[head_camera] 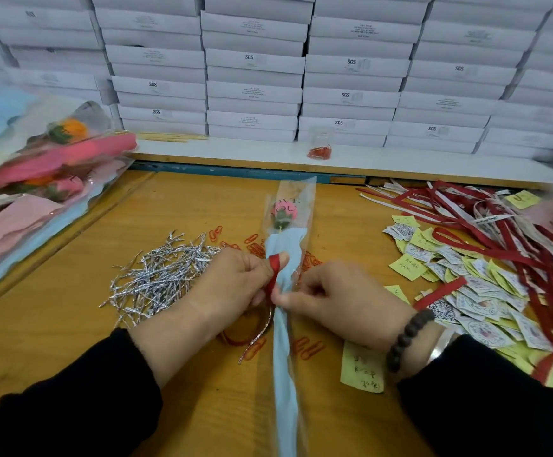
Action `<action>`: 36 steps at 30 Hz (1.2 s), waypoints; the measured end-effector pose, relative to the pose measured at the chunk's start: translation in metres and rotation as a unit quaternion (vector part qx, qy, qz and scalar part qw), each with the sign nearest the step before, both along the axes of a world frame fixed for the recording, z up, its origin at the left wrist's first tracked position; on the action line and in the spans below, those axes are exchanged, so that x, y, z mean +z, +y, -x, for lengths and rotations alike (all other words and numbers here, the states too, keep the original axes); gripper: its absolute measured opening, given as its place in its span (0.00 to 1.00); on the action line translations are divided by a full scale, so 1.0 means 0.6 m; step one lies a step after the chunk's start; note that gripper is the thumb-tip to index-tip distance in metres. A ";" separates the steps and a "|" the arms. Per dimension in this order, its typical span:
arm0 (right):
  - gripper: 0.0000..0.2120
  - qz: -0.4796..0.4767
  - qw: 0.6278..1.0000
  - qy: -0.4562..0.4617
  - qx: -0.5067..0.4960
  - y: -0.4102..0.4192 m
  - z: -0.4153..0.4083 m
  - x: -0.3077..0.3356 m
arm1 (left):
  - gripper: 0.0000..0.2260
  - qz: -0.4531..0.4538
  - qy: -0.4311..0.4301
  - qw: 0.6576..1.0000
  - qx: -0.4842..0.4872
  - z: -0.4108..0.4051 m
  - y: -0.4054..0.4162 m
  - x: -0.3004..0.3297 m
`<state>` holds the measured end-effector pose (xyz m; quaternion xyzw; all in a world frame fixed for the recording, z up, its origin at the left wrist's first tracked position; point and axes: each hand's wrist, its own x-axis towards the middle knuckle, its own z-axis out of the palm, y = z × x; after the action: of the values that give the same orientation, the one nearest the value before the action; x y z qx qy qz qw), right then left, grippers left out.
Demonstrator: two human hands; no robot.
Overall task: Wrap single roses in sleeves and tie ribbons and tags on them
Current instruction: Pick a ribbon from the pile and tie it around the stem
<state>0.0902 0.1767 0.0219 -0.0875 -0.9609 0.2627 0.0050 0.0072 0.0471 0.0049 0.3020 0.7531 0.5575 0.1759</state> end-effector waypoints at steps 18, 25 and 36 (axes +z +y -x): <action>0.17 0.519 0.853 0.056 -0.014 0.000 0.002 -0.024 | 0.14 0.041 0.035 0.997 -0.048 0.003 -0.004 0.003; 0.15 0.416 0.904 0.094 0.036 0.001 -0.001 -0.020 | 0.11 0.043 -0.006 0.995 -0.093 0.010 -0.011 0.007; 0.08 0.311 0.942 0.125 0.030 -0.004 0.002 -0.021 | 0.20 0.082 -0.035 0.988 -0.122 0.018 -0.013 0.011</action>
<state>0.0892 0.1744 0.0093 -0.0221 -0.8252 0.5573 0.0896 -0.0035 0.0395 0.0113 0.3565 0.7471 0.4784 0.2932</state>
